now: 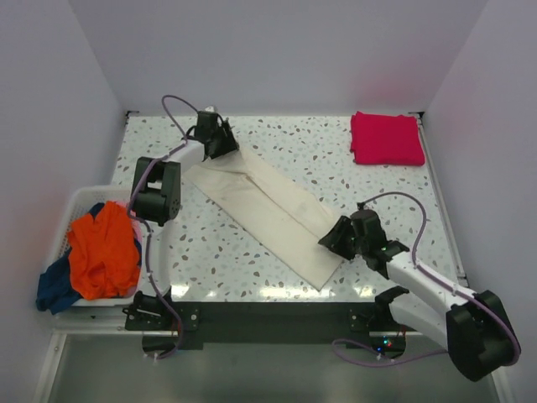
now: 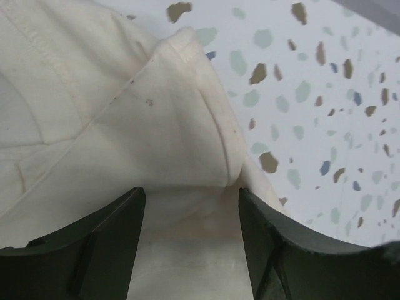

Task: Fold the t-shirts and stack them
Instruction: Fold the tshirt

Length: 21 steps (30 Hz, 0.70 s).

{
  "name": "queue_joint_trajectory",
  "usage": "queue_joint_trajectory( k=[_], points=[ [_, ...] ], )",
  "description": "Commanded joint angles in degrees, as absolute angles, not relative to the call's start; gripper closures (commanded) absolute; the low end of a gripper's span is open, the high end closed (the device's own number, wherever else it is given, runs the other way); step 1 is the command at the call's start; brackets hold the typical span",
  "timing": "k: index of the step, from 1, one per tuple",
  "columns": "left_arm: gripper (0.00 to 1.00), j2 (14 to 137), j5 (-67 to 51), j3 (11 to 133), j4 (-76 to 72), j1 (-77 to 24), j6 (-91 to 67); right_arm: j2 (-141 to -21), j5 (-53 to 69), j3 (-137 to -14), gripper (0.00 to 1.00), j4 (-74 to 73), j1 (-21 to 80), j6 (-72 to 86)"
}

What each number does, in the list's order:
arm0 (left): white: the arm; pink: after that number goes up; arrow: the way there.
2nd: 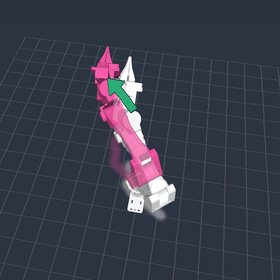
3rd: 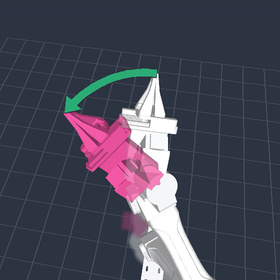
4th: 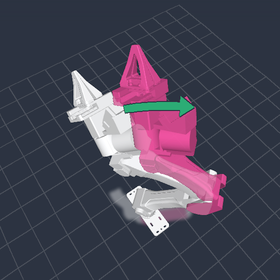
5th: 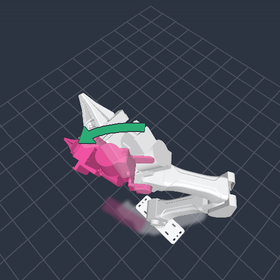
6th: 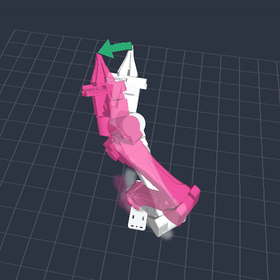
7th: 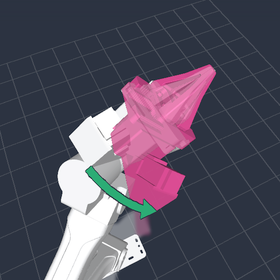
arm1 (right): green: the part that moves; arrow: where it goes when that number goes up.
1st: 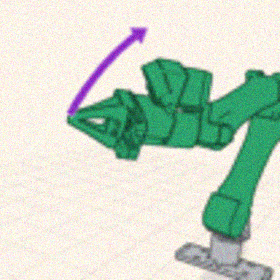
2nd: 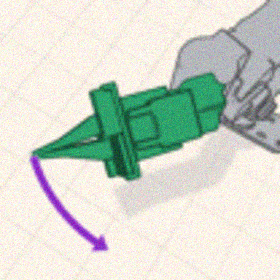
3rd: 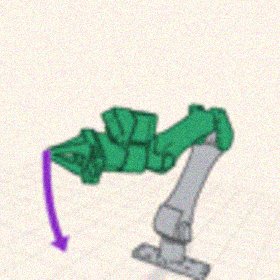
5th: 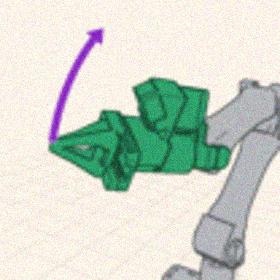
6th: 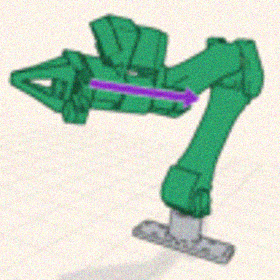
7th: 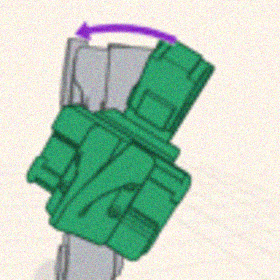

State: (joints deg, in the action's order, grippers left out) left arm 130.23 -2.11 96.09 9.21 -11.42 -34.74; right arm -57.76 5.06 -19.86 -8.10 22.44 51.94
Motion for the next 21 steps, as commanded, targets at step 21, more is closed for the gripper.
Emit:
queue_joint_trajectory(
  k=[21],
  points=[
    [0.3, 115.3, -2.5, 95.2, 10.7, -13.0, -38.9, -78.5, -7.3, -51.4, 0.33, -18.5, 32.8, 17.1]
  ],
)
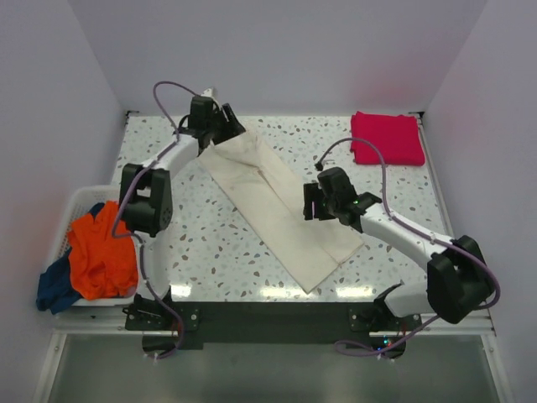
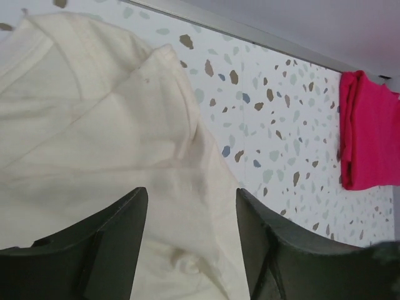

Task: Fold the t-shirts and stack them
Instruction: Fold the tshirt

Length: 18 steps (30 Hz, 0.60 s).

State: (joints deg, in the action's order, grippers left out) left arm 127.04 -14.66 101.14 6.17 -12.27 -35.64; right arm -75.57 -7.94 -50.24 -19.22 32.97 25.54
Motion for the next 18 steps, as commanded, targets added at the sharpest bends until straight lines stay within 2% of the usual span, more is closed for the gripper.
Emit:
queue_joint_trajectory(
  k=[1, 3, 4, 7, 10, 18],
  points=[
    [0.39, 113.3, -0.9, 88.9, 10.8, -13.4, -39.5, -79.0, -7.6, -51.0, 0.33, -17.8, 32.8, 16.2],
    [0.52, 108.1, 4.1, 82.5, 9.8, -14.0, -41.6, -79.6, -7.7, -49.4, 0.33, -16.0, 32.8, 15.4],
    [0.55, 106.8, 4.8, 77.0, 9.1, -14.3, -41.7, -80.2, -8.0, -49.0, 0.33, -15.6, 32.8, 15.0],
    [0.65, 105.5, 8.3, 72.1, 9.1, -14.4, -42.5, -81.8, -6.9, -49.0, 0.32, -16.4, 33.0, 15.6],
    [0.71, 107.9, 9.3, 73.3, 10.9, -14.4, -42.5, -82.7, -8.9, -48.9, 0.32, -17.9, 33.6, 16.1],
    [0.72, 116.8, 10.6, 80.0, 9.8, -14.2, -39.1, -83.5, -12.6, -46.2, 0.32, -20.6, 35.8, 18.7]
  ],
)
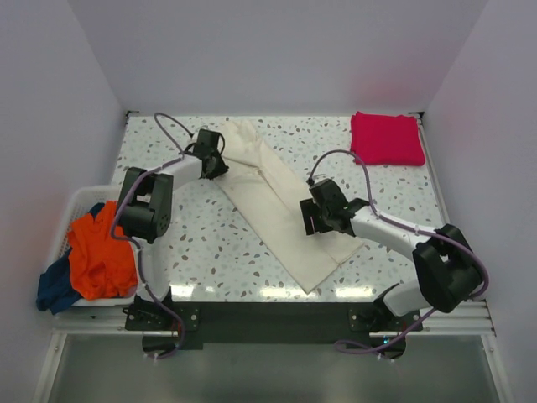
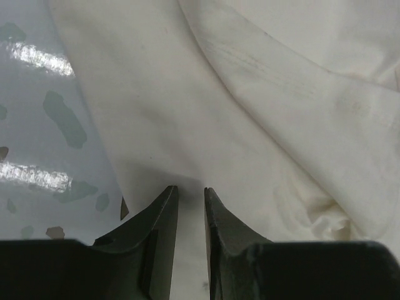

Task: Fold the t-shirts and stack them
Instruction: Fold the tshirt

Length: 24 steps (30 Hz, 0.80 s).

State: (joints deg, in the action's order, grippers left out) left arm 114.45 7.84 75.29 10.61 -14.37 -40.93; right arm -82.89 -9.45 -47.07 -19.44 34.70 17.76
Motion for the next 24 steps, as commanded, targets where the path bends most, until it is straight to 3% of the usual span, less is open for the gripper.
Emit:
queue_joint_trajectory(
  k=[1, 11, 17, 20, 23, 24],
  points=[
    [0.72, 117.8, 11.2, 82.2, 10.5, -14.1, -38.7, -83.8, -13.1, -46.2, 0.32, -20.9, 36.5, 19.5],
    [0.71, 129.6, 7.6, 94.5, 17.0, -9.1, -35.6, -93.3, -13.9, -52.9, 0.32, -27.2, 46.7, 29.0],
    [0.65, 137.5, 3.6, 105.7, 19.1, -6.8, -31.4, -102.9, -3.8, -64.1, 0.32, -24.5, 53.2, 38.5],
    [0.52, 140.3, 0.3, 111.3, 18.5, -6.4, -28.7, -108.4, -0.1, -71.1, 0.32, -21.4, 54.4, 42.3],
    [0.31, 141.9, -4.7, 114.7, 16.0, -6.2, -27.7, -112.5, -1.0, -78.2, 0.31, -21.8, 54.5, 43.7],
    [0.29, 141.9, -6.1, 115.7, 15.3, -5.9, -27.8, -113.0, -1.7, -80.8, 0.3, -22.1, 54.5, 43.4]
  ],
)
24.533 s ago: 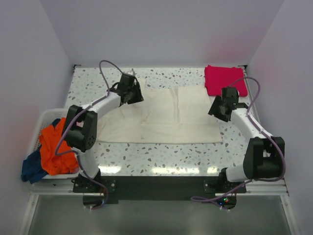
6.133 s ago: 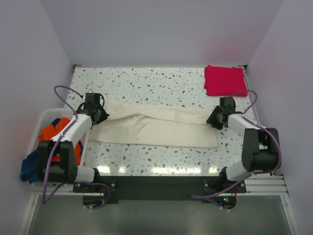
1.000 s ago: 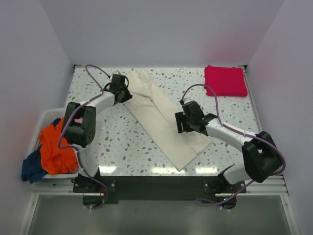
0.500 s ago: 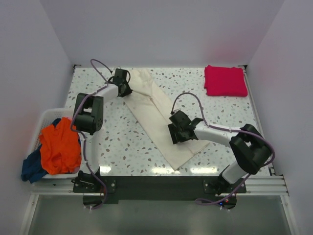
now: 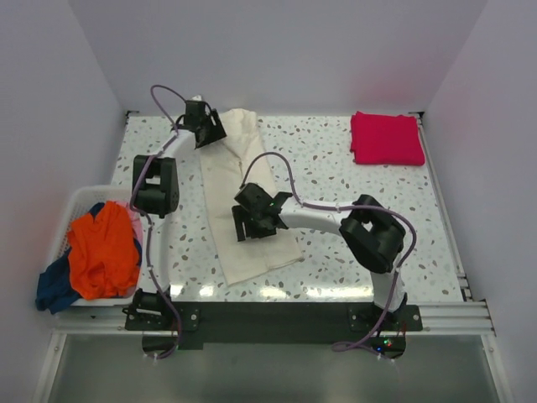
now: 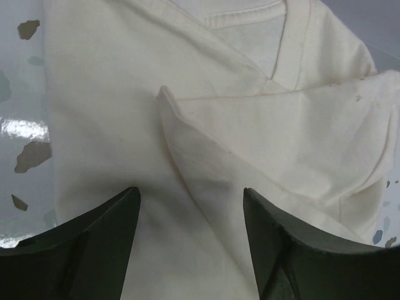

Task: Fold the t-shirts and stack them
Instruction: Fold the tshirt

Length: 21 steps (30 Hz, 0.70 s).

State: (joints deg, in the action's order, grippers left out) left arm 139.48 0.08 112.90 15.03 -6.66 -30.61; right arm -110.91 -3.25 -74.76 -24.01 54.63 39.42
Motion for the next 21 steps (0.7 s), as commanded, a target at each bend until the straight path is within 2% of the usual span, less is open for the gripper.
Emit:
queue_joint_trajectory(
  k=[1, 2, 5, 8, 13, 17, 21],
  points=[
    [0.26, 141.7, -7.3, 115.8, 14.3, -5.8, -27.9, -113.3, -2.5, -81.8, 0.3, -22.6, 54.5, 43.2],
    [0.22, 140.5, -9.4, 115.7, 12.3, -5.7, -28.1, -113.0, -3.8, -82.5, 0.29, -23.1, 54.5, 43.0],
    [0.18, 137.2, -12.4, 115.7, 10.0, -5.7, -28.2, -110.3, -5.8, -82.0, 0.28, -22.3, 54.3, 42.5],
    [0.16, 132.4, -13.6, 114.6, 8.5, -5.7, -29.5, -103.6, -11.7, -77.7, 0.2, -21.4, 54.2, 42.3],
    [0.17, 122.2, -11.7, 103.8, 6.0, -5.8, -33.4, -93.5, -12.3, -71.6, 0.2, -24.1, 48.0, 41.3],
    [0.24, 110.4, -5.5, 92.8, 8.4, -6.7, -38.2, -88.6, -9.9, -65.9, 0.27, -26.1, 41.0, 38.3],
    [0.35, 97.3, 1.6, 73.2, 8.9, -9.9, -42.4, -86.5, -9.9, -62.1, 0.31, -26.2, 40.4, 33.6]
  ],
)
